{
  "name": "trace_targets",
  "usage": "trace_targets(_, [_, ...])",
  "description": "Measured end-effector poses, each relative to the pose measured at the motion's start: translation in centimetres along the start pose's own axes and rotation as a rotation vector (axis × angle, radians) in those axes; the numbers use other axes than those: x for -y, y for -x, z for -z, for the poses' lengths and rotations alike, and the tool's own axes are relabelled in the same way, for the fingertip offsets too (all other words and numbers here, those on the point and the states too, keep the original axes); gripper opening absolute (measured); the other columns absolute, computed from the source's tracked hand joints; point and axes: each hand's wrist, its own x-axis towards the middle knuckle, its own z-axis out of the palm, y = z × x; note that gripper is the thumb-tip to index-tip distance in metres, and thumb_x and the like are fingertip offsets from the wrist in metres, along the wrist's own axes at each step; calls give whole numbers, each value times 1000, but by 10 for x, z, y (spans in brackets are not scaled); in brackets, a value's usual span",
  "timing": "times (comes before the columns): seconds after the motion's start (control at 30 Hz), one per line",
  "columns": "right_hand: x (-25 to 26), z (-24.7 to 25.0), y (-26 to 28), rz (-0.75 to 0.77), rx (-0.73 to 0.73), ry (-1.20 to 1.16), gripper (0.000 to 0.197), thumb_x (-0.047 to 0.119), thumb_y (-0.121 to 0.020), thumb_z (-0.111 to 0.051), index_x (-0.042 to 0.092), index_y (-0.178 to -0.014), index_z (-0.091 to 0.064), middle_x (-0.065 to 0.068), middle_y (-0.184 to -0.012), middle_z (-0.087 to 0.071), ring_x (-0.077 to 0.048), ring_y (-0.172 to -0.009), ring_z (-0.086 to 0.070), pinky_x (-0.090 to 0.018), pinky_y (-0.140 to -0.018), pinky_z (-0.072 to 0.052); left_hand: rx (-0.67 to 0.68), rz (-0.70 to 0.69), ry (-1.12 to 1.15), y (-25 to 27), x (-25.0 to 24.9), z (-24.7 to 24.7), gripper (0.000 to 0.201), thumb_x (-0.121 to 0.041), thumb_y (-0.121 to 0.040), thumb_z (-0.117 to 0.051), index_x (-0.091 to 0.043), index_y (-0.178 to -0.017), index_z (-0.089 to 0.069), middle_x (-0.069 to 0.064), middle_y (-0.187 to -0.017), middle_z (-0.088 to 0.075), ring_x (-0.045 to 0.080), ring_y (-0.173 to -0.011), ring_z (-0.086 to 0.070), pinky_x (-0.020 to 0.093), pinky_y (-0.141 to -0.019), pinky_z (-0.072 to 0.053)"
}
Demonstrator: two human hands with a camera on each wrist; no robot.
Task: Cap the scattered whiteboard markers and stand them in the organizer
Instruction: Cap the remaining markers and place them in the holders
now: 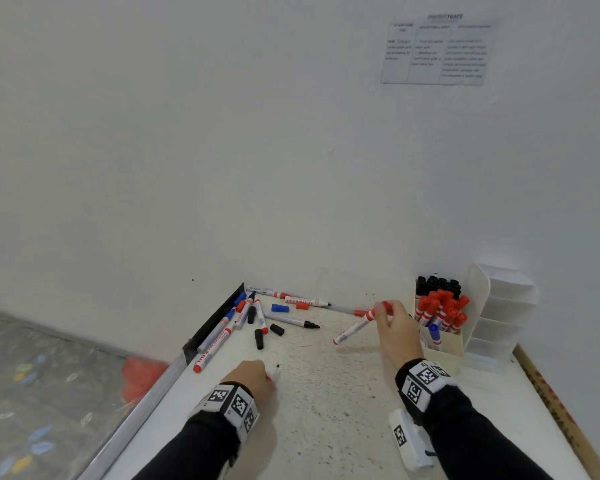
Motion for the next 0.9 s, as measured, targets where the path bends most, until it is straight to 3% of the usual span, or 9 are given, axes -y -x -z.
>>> trace_targets(0.07, [2, 22, -7, 43, -56, 11, 26, 23, -97, -44, 5, -111, -54, -4, -80, -59, -14, -63, -51, -22, -55, -34, -40, -8, 33, -3, -10, 1, 31, -34, -94, -46, -14, -118, -52, 2, -114, -59, 14, -97, -56, 23, -90, -45])
trace_targets(0.17, [-2, 56, -21, 56, -152, 32, 20, 18, -96, -44, 7, -110, -54, -4, -69, -59, -16, -62, -57, -16, -55, -36, -79, -43, 96, -10, -25, -1, 29, -35, -95, -45, -15, -114, -53, -1, -98, -55, 11, -89, -55, 21, -85, -45])
trace_targets(0.27, [-12, 81, -33, 21, -210, 8, 19, 15, -97, -42, 5, -108, -54, -2, -72, -55, -27, -75, -60, -26, -65, -40, -97, -83, 140, -17, -37, -5, 26, -36, -94, -46, -17, -109, -53, -3, -94, -55, 11, -88, -57, 21, -84, -47])
trace_targets(0.4, [-20, 101, -38, -1, -226, -53, 12, 13, -99, -37, 14, -102, -49, 3, -68, -52, -9, -60, -53, -18, -51, -40, -142, -137, 165, -27, -49, -8, 27, -40, -93, -46, -19, -109, -52, -4, -94, -55, 10, -88, -57, 24, -85, -49])
trace_targets(0.5, [-31, 106, -45, -6, -231, -19, 16, 12, -99, -36, 11, -104, -51, -2, -69, -56, -7, -56, -53, -15, -48, -37, -172, -142, 200, -34, -56, -10, 25, -41, -94, -44, -21, -107, -50, -4, -93, -57, 10, -86, -58, 23, -81, -49])
trace_targets(0.6, [-40, 103, -51, -42, -152, 36, 22, 10, -98, -36, 7, -111, -53, -8, -85, -59, -12, -69, -56, -15, -56, -40, -179, -141, 246, -41, -60, -14, 19, -40, -94, -45, -22, -97, -46, -4, -89, -56, 9, -83, -58, 19, -74, -46])
trace_targets(0.73, [-45, 91, -54, 6, -92, 202, 26, 4, -93, -46, 6, -117, -55, -8, -108, -56, -22, -101, -55, -27, -90, -45, -194, -134, 310, -49, -62, -18, 19, -41, -93, -48, -23, -93, -48, -4, -90, -57, 10, -85, -59, 20, -75, -45])
trace_targets(0.8, [-48, 86, -54, 8, -135, 185, 19, 4, -89, -53, 8, -107, -58, -4, -97, -59, -20, -92, -57, -34, -88, -50, -210, -127, 345, -51, -61, -19, 20, -41, -93, -48, -21, -95, -51, -3, -90, -58, 10, -83, -59, 21, -75, -46])
trace_targets(0.9, [-52, 76, -56, 37, -77, 283, 14, 10, -91, -52, 9, -98, -64, -3, -89, -65, -16, -83, -57, -33, -84, -49, -235, -104, 379, -54, -58, -20, 30, -40, -93, -48, -15, -107, -57, 1, -97, -61, 10, -82, -54, 21, -79, -44])
